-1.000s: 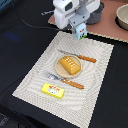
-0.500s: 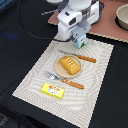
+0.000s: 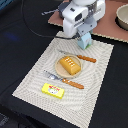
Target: Place the bread, butter, and milk from the table onto the serving area.
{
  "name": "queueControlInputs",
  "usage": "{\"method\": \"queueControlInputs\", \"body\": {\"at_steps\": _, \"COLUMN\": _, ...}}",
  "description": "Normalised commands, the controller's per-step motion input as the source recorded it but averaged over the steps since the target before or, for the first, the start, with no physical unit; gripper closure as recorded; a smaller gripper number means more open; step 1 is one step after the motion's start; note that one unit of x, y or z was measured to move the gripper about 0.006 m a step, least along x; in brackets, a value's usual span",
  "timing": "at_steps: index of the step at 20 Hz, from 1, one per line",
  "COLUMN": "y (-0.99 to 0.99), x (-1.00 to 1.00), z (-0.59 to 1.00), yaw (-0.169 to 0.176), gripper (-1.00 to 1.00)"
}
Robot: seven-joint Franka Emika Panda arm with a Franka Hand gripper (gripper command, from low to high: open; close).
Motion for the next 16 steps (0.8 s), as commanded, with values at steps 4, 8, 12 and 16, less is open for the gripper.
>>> {"method": "queueControlInputs", "body": {"at_steps": 4, "y": 0.03, "x": 0.26, "z": 0.72, "yaw": 0.0, "gripper": -1.0}}
{"method": "queueControlInputs", "body": {"at_steps": 8, "y": 0.01, "x": 0.21, "z": 1.0, "yaw": 0.0, "gripper": -1.0}}
{"method": "queueControlInputs", "body": {"at_steps": 12, "y": 0.0, "x": 0.07, "z": 1.0, "yaw": -0.004, "gripper": -1.0}}
{"method": "queueControlInputs", "body": {"at_steps": 16, "y": 0.02, "x": 0.04, "z": 0.89, "yaw": 0.0, "gripper": -1.0}}
